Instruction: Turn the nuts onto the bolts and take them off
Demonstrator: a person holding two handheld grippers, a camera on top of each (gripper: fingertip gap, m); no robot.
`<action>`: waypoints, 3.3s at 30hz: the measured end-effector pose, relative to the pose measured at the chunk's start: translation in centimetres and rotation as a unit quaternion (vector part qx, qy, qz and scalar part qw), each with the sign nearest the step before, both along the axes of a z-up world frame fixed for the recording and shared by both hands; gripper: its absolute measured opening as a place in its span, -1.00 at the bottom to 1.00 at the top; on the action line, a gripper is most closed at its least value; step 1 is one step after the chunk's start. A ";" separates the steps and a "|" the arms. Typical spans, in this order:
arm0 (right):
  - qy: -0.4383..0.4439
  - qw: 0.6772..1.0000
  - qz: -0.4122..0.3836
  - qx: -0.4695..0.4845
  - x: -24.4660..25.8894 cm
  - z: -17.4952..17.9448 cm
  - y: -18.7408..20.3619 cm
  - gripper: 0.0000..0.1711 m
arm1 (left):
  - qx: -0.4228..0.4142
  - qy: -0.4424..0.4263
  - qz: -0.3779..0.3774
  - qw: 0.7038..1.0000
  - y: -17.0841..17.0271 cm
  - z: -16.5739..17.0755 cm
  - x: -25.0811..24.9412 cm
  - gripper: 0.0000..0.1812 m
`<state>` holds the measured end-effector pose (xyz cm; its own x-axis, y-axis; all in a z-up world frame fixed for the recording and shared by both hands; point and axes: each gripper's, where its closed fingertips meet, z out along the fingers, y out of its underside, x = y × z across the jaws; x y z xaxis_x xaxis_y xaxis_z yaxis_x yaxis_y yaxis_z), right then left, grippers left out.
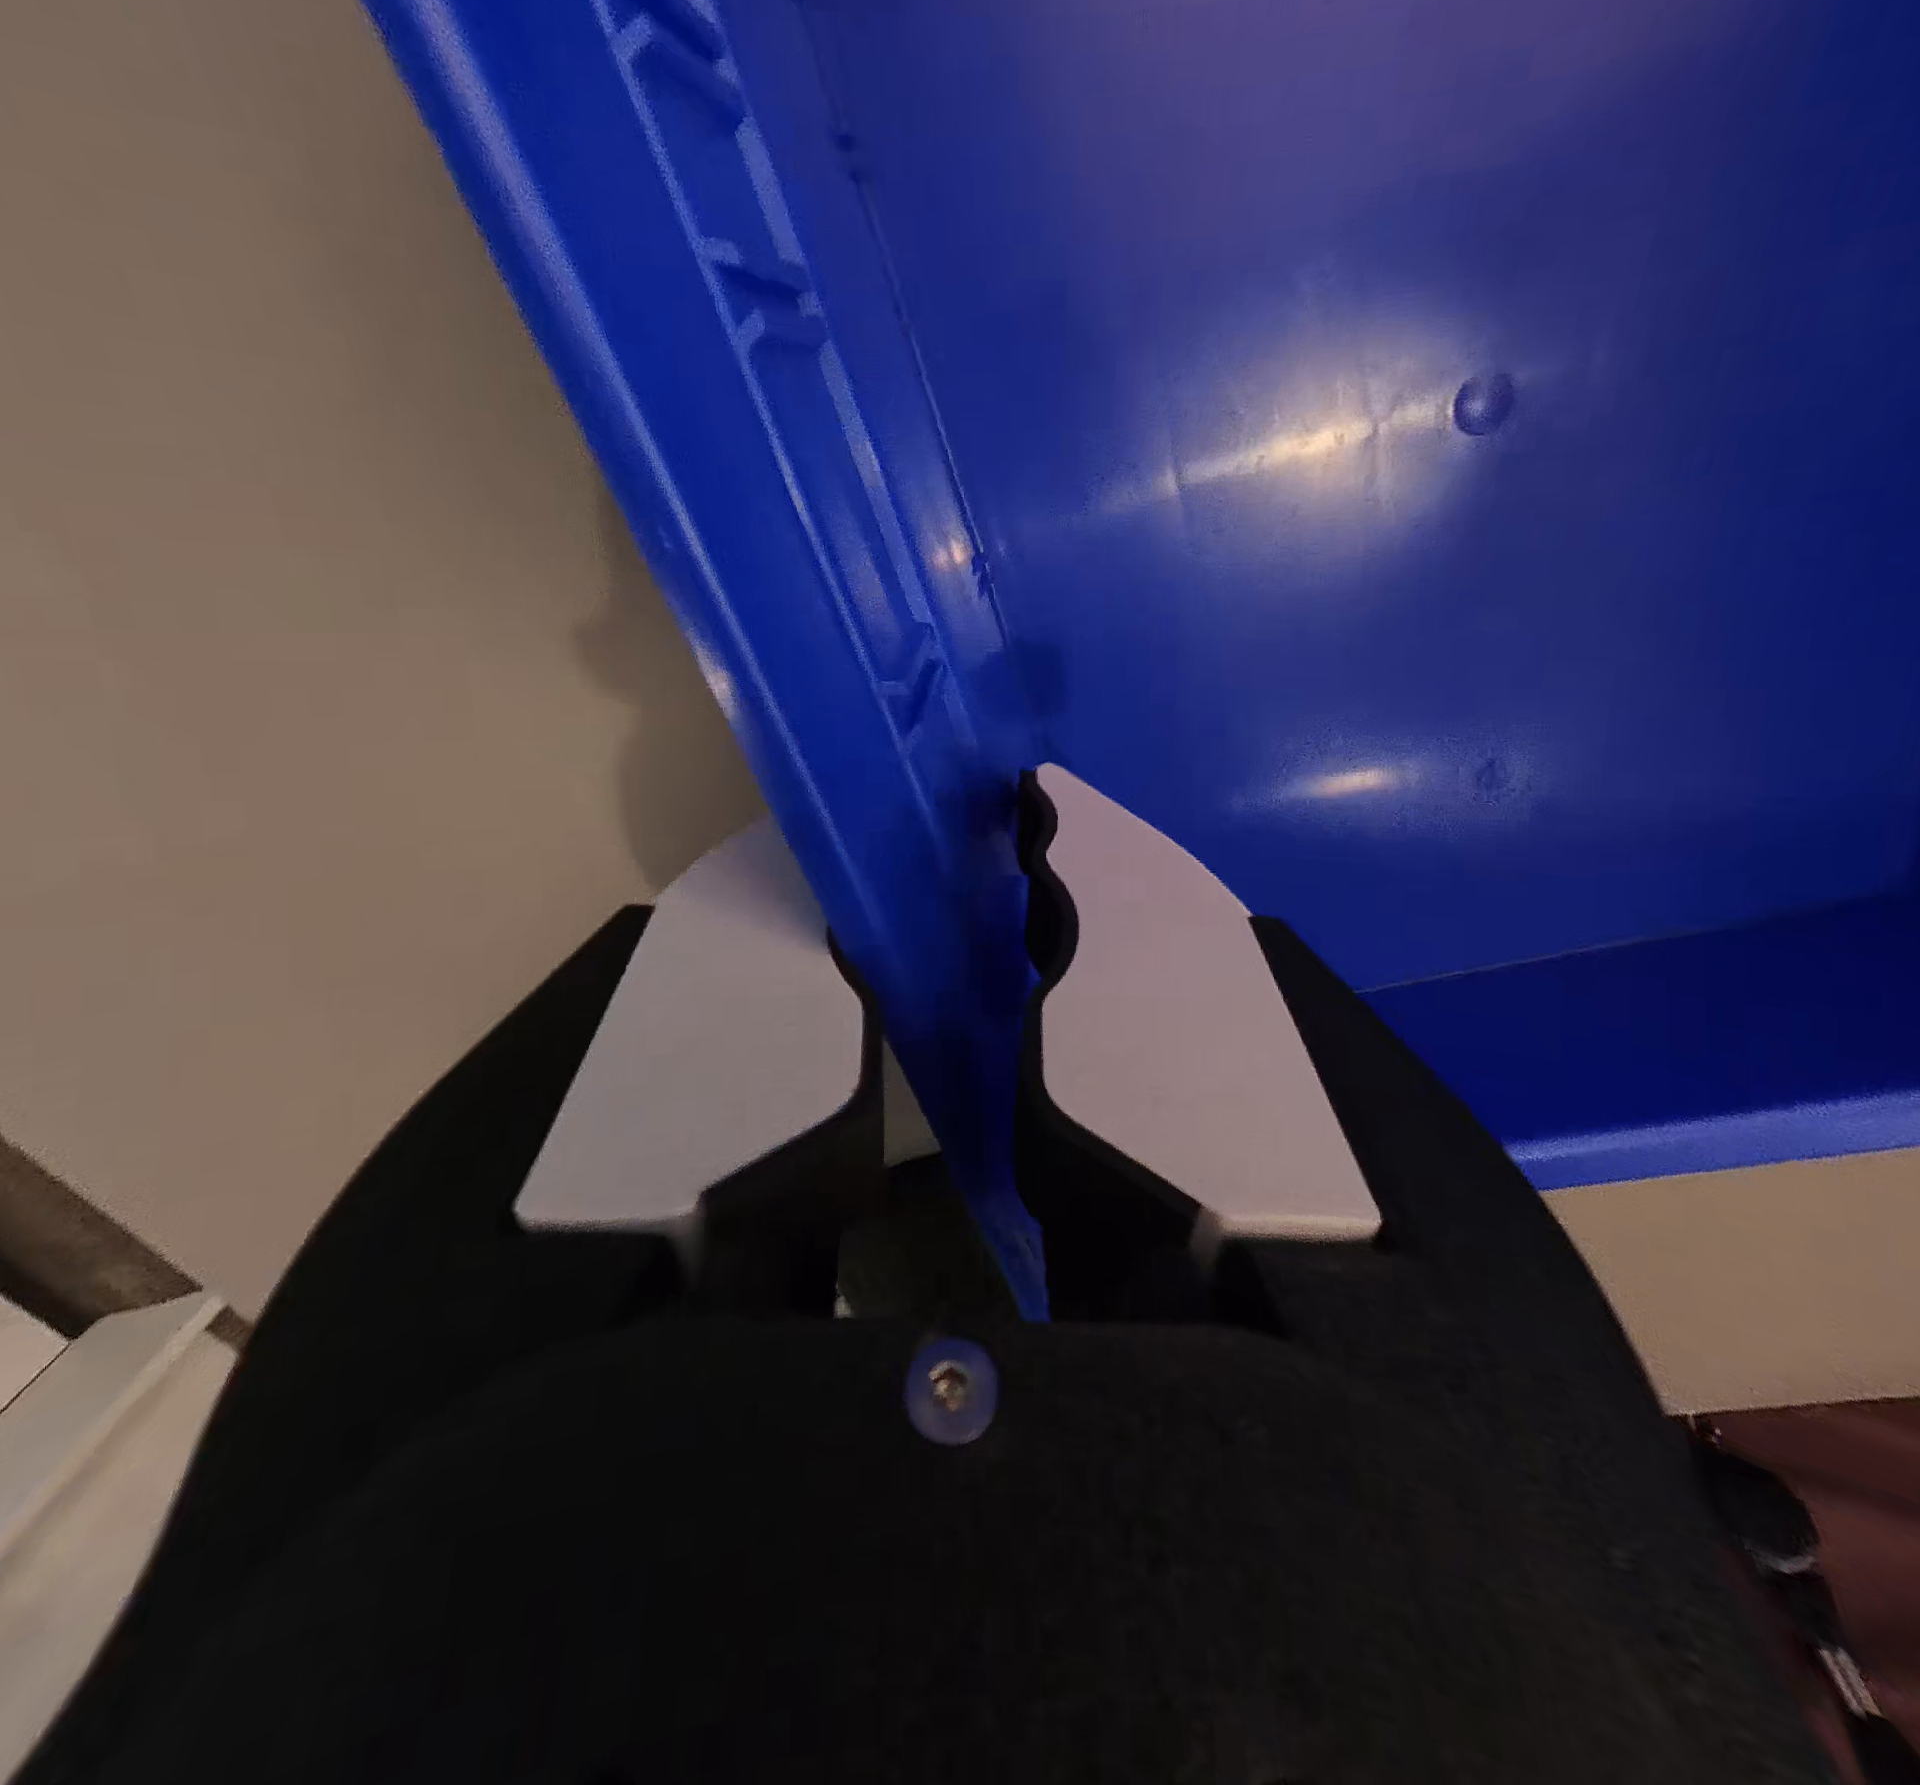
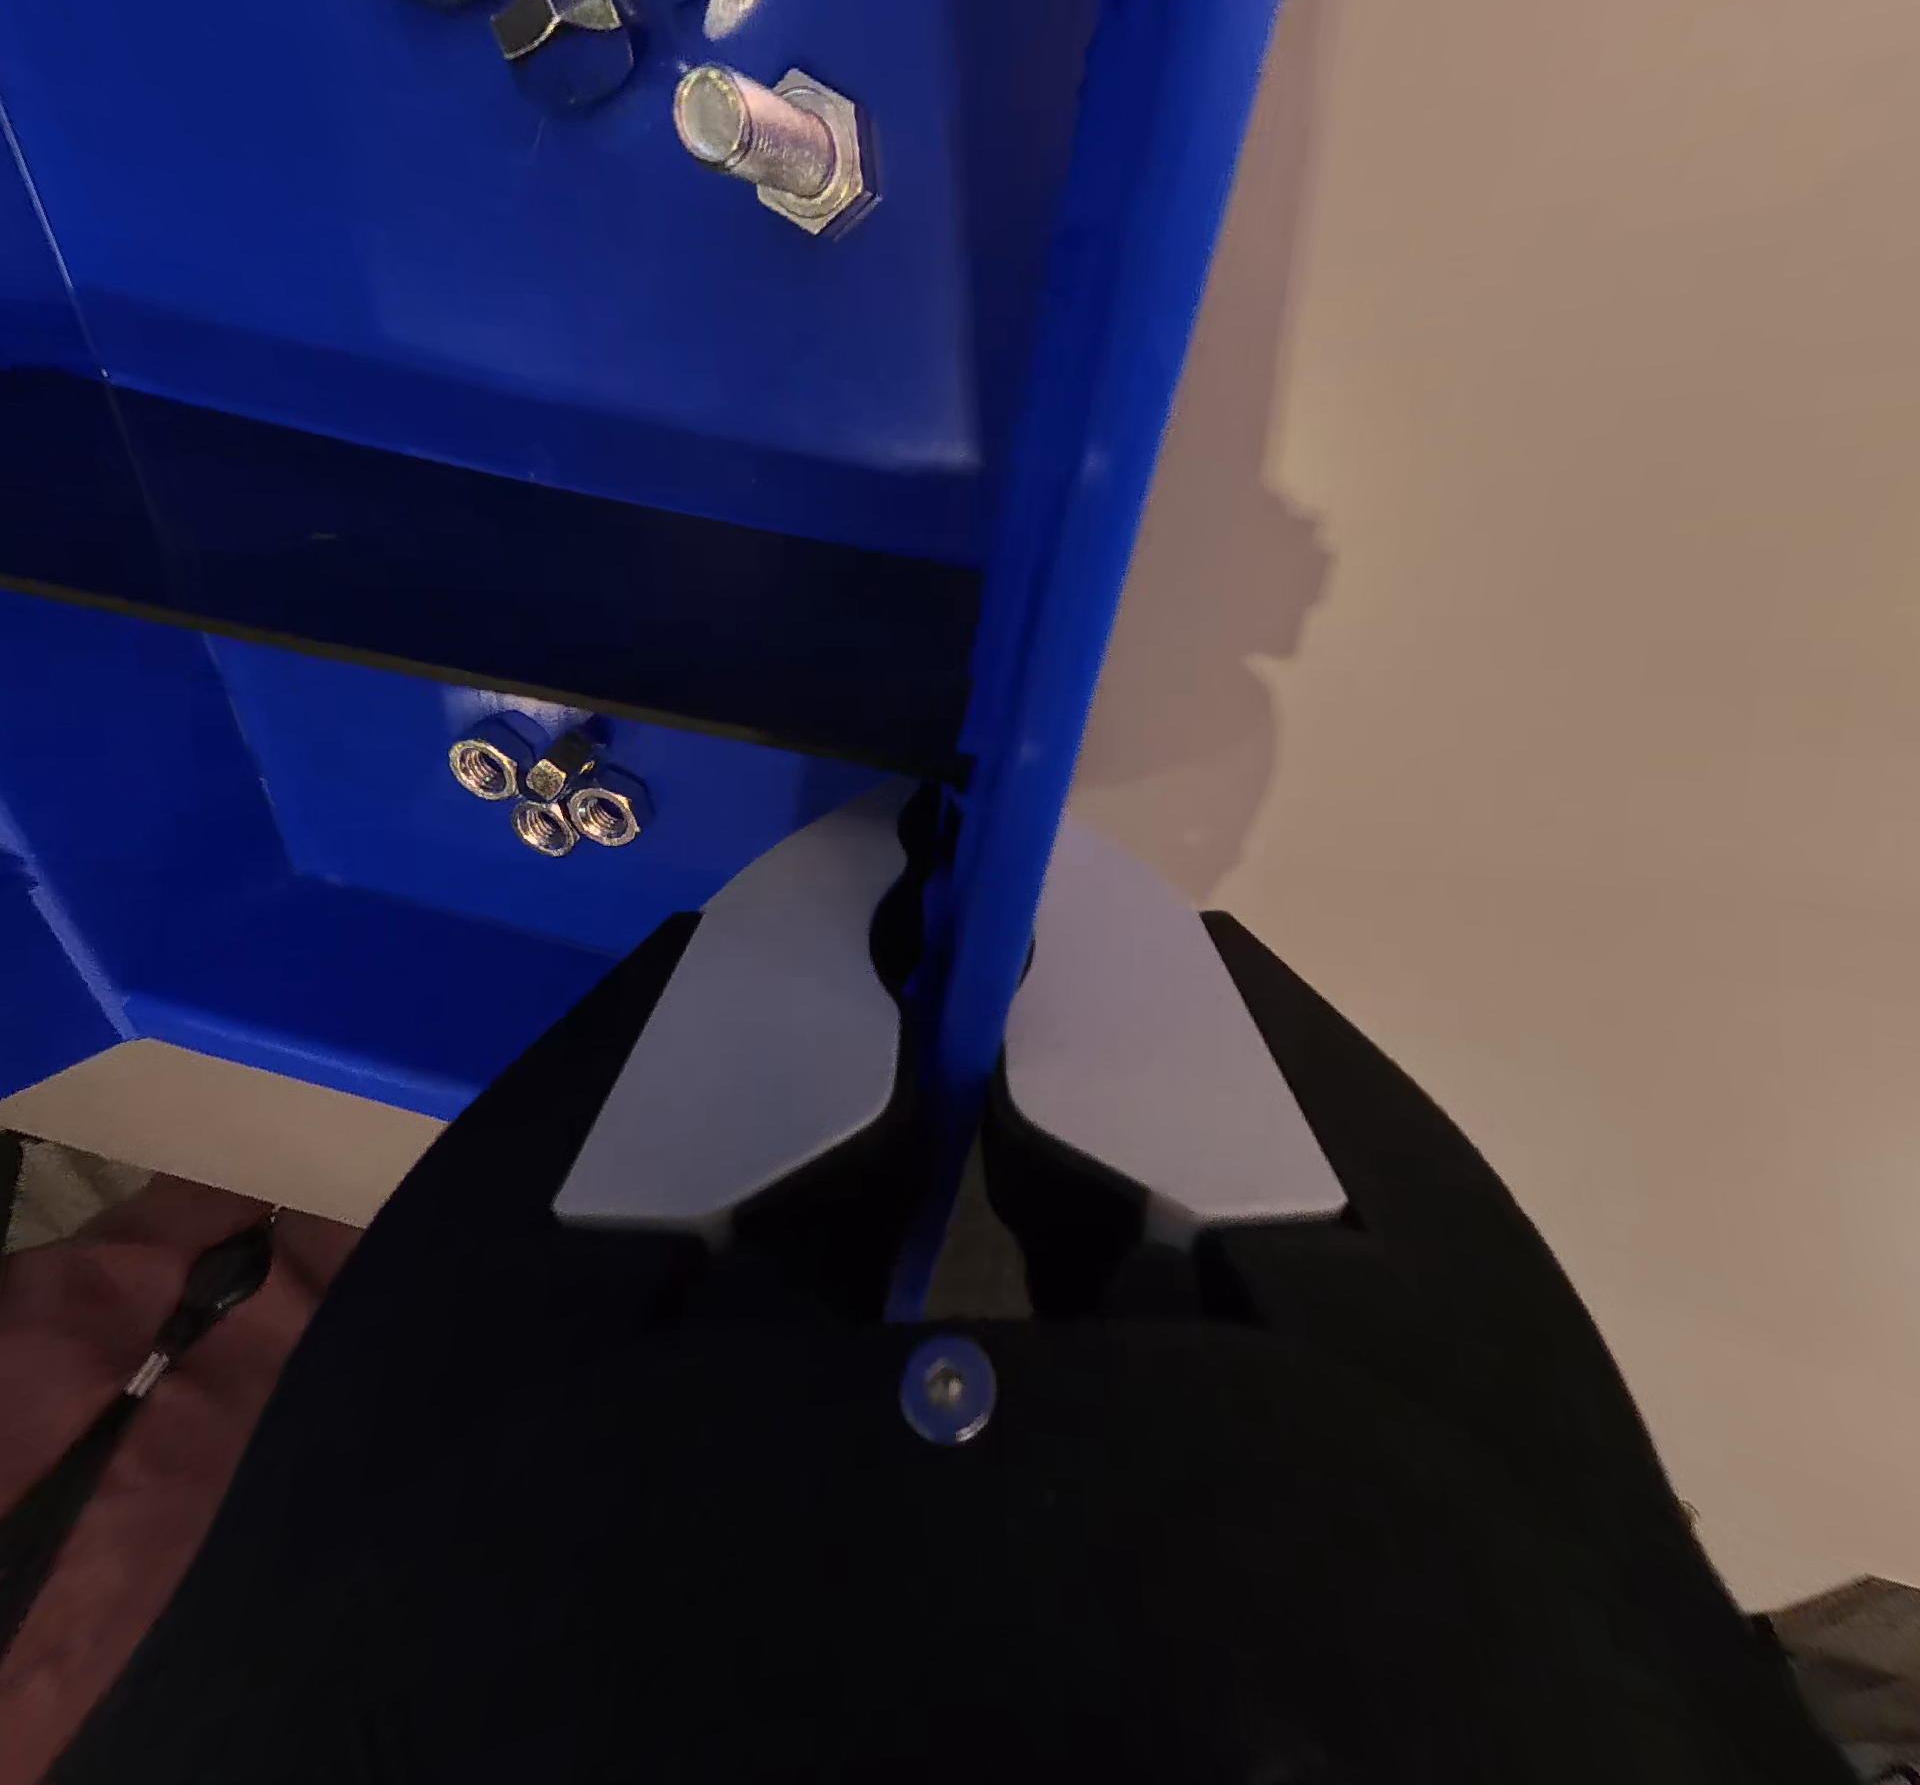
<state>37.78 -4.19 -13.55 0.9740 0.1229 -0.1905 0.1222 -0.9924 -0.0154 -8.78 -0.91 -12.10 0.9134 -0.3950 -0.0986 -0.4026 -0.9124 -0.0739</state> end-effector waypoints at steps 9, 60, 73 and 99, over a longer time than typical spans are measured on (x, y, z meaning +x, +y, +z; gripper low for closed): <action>-0.011 1.000 -0.006 -0.001 -1.6 -0.7 -0.4 -0.92 | 0.009 0.000 -0.033 0.999 -1.0 -0.1 3.2 -0.63; 0.090 0.981 0.160 0.065 -32.2 15.2 5.0 -0.95 | 0.507 -0.294 0.082 0.806 -8.7 27.3 -13.0 -0.32; 0.066 0.955 0.290 0.010 -52.5 8.4 3.8 -0.95 | 0.515 -0.321 0.081 0.790 -10.2 27.9 -13.7 -0.29; -0.088 0.874 0.209 0.429 -34.7 16.7 6.6 -0.37 | 0.466 -0.341 0.059 0.814 -9.3 26.1 -13.2 -0.24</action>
<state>3.12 2.38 3.16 0.8153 0.4986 0.2945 0.5462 -0.4933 -0.6770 -21.93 -10.19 14.00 0.9071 -0.3449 0.2412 0.1084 -0.3622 -0.9258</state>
